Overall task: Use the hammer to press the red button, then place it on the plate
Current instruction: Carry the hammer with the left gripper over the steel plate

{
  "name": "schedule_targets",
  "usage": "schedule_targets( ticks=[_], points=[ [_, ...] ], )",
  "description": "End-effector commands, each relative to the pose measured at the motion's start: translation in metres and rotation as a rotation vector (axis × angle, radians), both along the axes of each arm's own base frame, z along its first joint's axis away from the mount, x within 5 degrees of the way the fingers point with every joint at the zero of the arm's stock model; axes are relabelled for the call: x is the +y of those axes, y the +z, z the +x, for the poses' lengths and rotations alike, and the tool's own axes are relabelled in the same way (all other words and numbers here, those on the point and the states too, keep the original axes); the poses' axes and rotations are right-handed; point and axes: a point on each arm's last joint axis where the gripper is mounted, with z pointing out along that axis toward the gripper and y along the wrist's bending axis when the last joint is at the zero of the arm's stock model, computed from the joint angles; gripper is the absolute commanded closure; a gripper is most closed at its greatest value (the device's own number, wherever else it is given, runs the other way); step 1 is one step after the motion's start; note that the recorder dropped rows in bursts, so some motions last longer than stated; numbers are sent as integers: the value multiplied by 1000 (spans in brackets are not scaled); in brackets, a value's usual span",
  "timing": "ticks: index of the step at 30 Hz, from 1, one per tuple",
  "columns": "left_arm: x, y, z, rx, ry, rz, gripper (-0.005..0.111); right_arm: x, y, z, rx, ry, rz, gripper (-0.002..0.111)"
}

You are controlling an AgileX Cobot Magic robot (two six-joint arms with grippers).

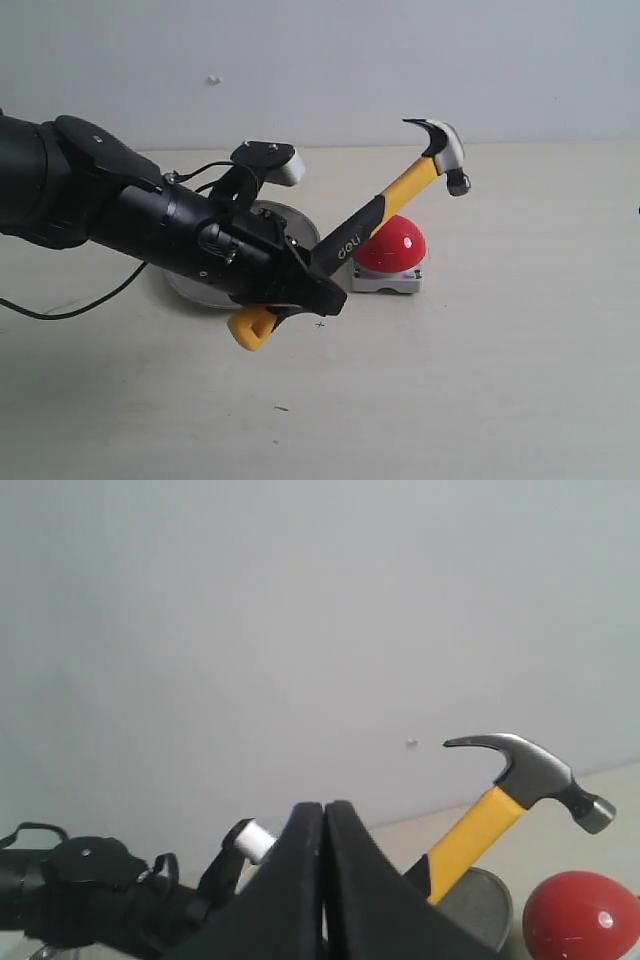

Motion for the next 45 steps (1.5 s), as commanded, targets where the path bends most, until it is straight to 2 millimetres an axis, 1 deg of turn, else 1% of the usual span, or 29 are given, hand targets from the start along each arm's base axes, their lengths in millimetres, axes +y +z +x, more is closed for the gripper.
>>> schedule_targets(
  ticks=[1, 5, 10, 12, 13, 14, 15, 17, 21, 23, 27, 28, 32, 34, 36, 38, 40, 42, 45],
  points=[
    [-2, 12, 5, -16, 62, -45, 107, -1, -2, -12, -64, 66, -127, 108],
    [-1, 12, 8, -13, 114, -42, 107, 0, -5, -20, -101, 120, -228, 108],
    [0, 12, 10, -21, 140, -36, 107, -1, -7, -26, -123, 157, -254, 108],
    [1, 11, 11, -31, 145, -23, 107, -7, -13, -24, -125, 92, -198, 108],
    [2, 11, 12, -30, 155, -21, 107, -14, -13, -22, -136, 15, -153, 108],
    [2, 11, 12, -30, 155, -21, 107, -17, -13, -21, -135, -11, -147, 108],
    [2, 11, 12, -31, 153, -19, 107, -20, -18, -19, -84, -49, -167, 108],
    [3, 10, 11, -45, 136, -1, 107, -22, -20, -17, -59, -79, -192, 108],
    [5, 8, 10, -62, 109, 38, 107, -25, -32, -15, 62, -107, -241, 108],
    [6, 15, 10, -101, 80, 51, 107, -25, -33, -15, 74, -107, -236, 108],
    [12, 43, 11, -133, 48, 75, 107, -25, -33, -15, 74, -107, -235, 108],
    [15, 49, 13, -150, 67, 120, 107, -25, -33, -15, 74, -107, -235, 108],
    [29, 57, 19, -185, 70, 334, 107, -25, -33, -15, 74, -107, -235, 108],
    [40, 60, 22, -182, 110, 484, 107, -25, -33, -15, 74, -107, -235, 108],
    [49, 63, 25, -177, 173, 595, 107, -25, -33, -15, 74, -107, -235, 108],
    [54, 64, 24, -183, 202, 671, 107, -25, -33, -15, 74, -107, -235, 108],
    [50, 64, 23, -201, 210, 680, 107, -25, -33, -15, 74, -107, -235, 108],
    [40, 65, 19, -224, 204, 648, 107, -25, -33, -15, 74, -107, -235, 108],
    [21, 70, 12, -277, 207, 555, 107, -25, -33, -15, 74, -107, -235, 108]
  ],
)
